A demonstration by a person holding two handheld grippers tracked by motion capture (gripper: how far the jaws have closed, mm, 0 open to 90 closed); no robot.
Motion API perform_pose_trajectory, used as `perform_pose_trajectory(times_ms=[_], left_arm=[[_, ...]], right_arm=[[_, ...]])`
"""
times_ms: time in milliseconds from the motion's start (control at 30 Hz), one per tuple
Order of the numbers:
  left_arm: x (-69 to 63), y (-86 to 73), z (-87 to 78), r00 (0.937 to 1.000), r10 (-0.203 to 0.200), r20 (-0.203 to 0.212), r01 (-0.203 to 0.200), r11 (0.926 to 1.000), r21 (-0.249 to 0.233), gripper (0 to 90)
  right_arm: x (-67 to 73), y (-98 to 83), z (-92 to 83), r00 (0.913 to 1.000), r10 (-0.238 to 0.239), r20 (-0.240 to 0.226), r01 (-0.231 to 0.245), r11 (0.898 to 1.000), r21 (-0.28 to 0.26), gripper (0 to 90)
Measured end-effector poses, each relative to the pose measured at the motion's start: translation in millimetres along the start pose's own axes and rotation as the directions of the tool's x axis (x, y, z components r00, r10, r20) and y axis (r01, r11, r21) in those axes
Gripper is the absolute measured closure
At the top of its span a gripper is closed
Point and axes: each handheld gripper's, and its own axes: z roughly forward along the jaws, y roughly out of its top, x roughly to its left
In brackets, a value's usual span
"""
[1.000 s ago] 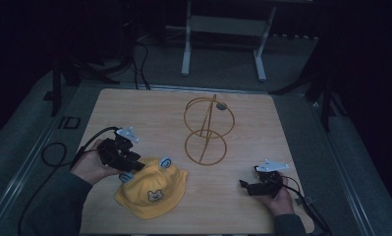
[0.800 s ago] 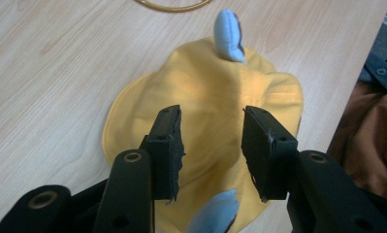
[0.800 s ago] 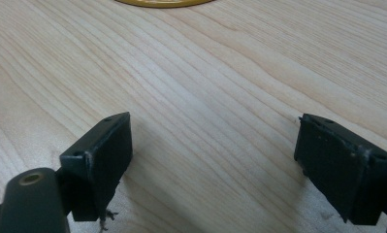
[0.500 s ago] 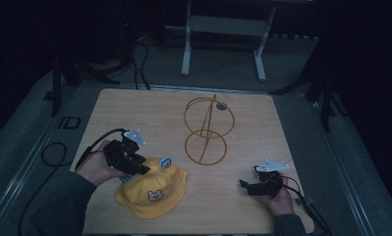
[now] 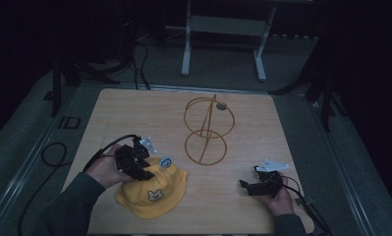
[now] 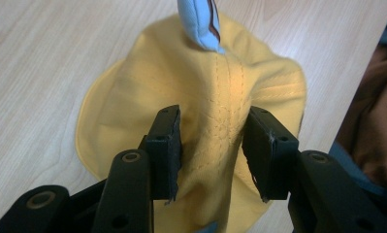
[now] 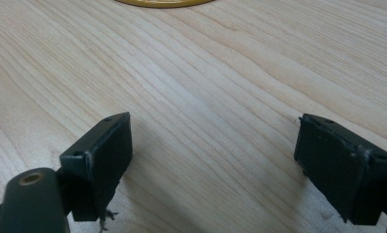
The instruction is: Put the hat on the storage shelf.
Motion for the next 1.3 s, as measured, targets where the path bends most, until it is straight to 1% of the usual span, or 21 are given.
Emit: perform_pose_trajectory(times_ms=[67,100,167,267,333,400,500,700,733,900,1067,1300], left_arm=[[0.0,0.0,0.0,1.0,0.0,0.0,0.0,1.0,0.0,58.0],[-1.4,2.3,2.9,0.9999,0.005,-0.01,-0.005,0.9997,0.022,58.5],[-1.8,3.3,2.9,0.9998,0.009,-0.016,-0.009,0.9994,0.033,60.8],[-2.4,5.1,3.2,0.9991,0.023,-0.036,-0.021,0.9986,0.049,69.7],[-2.6,6.0,3.6,0.9991,0.023,-0.035,-0.021,0.9981,0.057,74.9],[-2.4,6.7,3.4,0.999,0.027,-0.034,-0.025,0.9976,0.064,78.1],[-1.8,7.3,2.8,0.9991,0.025,-0.036,-0.022,0.9974,0.069,80.6],[0.3,8.9,-0.7,0.9993,0.011,-0.035,-0.009,0.9978,0.065,81.9],[1.0,9.3,-2.1,0.9992,0.014,-0.038,-0.011,0.9978,0.065,82.1],[3.8,10.2,-8.9,0.9993,-0.003,-0.038,0.004,0.9992,0.041,82.3],[6.5,10.2,-12.7,0.9987,-0.019,-0.046,0.021,0.9992,0.033,82.3],[10.2,11.4,-15.7,0.9983,-0.03,-0.049,0.031,0.9993,0.021,82.3]], right_arm=[[0.0,0.0,0.0,1.0,-0.001,0.0,0.001,1.0,0.0,13.5],[-0.1,0.0,0.0,1.0,-0.001,0.0,0.001,1.0,0.0,13.5],[0.0,0.0,0.0,1.0,-0.001,0.0,0.001,1.0,0.0,13.5],[-0.1,0.0,0.0,1.0,-0.001,0.0,0.001,1.0,0.0,13.5],[-0.1,0.0,0.0,1.0,-0.001,0.0,0.001,1.0,0.0,13.5],[-0.1,0.0,0.0,1.0,-0.001,0.0,0.001,1.0,0.0,13.5],[-0.1,0.0,0.0,1.0,-0.001,0.0,0.001,1.0,0.0,13.5],[-0.1,0.0,0.0,1.0,-0.001,0.0,0.001,1.0,0.0,13.5],[0.0,0.0,0.0,1.0,-0.001,0.0,0.001,1.0,0.0,13.5],[-0.1,0.0,0.0,1.0,-0.001,0.0,0.001,1.0,0.0,13.5],[-0.2,0.0,0.0,1.0,-0.002,0.0,0.002,1.0,-0.001,13.5],[-0.2,0.0,0.0,1.0,-0.003,0.0,0.003,1.0,0.0,13.5]])
